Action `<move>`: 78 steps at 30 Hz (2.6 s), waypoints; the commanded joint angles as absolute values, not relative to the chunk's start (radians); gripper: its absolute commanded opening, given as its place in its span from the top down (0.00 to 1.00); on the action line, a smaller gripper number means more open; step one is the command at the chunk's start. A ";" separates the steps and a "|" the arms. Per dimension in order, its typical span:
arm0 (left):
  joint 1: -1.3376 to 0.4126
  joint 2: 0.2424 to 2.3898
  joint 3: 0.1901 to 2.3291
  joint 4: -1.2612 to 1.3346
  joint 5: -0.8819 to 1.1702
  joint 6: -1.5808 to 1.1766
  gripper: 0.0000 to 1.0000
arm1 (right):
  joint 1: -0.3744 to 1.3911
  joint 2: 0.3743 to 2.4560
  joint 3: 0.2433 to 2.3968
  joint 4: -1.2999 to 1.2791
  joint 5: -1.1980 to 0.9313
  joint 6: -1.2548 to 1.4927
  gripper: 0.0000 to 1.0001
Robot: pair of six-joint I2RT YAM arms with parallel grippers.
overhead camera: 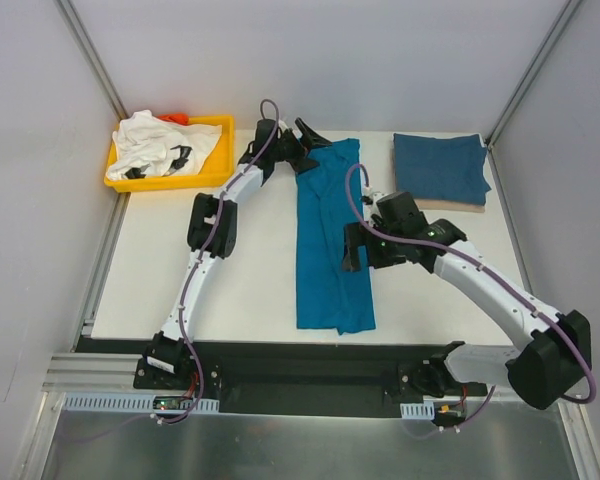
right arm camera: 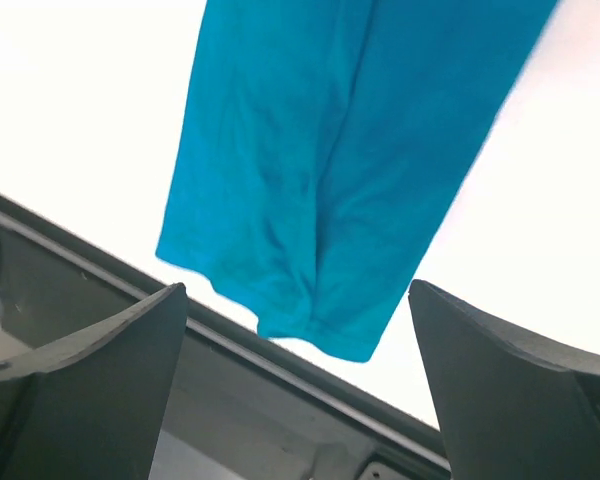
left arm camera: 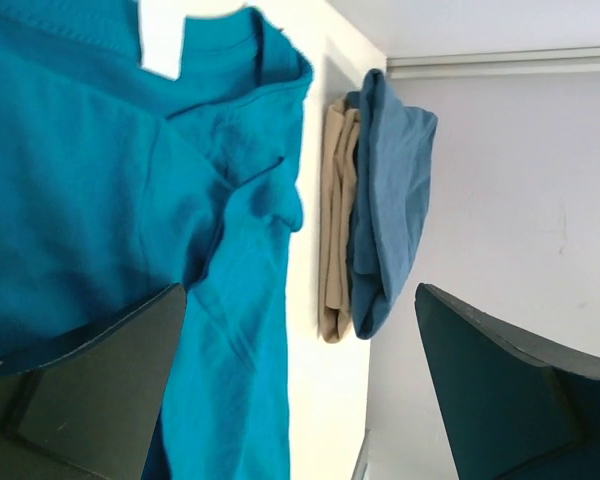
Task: Fold and stack the t-shirts
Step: Rotate the tshirt 90 degrees, then grab the bottom of the folded rectangular tshirt with both arms
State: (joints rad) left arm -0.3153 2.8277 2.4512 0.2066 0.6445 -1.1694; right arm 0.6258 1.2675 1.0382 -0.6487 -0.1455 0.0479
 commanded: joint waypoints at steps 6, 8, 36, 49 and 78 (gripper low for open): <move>-0.324 2.440 2.337 0.267 0.824 -1.010 0.01 | 0.492 1.195 1.089 -0.528 -0.161 0.133 0.04; -0.324 2.268 2.133 0.256 0.870 -0.991 0.01 | 0.494 1.203 1.094 -0.482 -0.184 0.132 0.04; -0.787 1.276 0.527 0.009 0.417 -0.910 0.17 | 0.462 0.960 0.623 -0.690 -0.294 0.189 0.02; -0.847 1.546 0.676 0.005 0.388 -0.899 0.75 | 0.460 1.045 0.540 -0.634 -0.397 0.198 0.18; -0.848 1.465 0.624 -0.090 0.365 -0.885 1.00 | 0.453 1.129 0.423 -0.506 -0.419 0.285 0.99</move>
State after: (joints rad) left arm -0.8391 1.5257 0.6434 -0.0219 0.3820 -0.9039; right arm 0.4530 1.2102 0.4702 -0.4530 -0.4328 0.2569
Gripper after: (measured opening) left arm 0.011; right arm 0.015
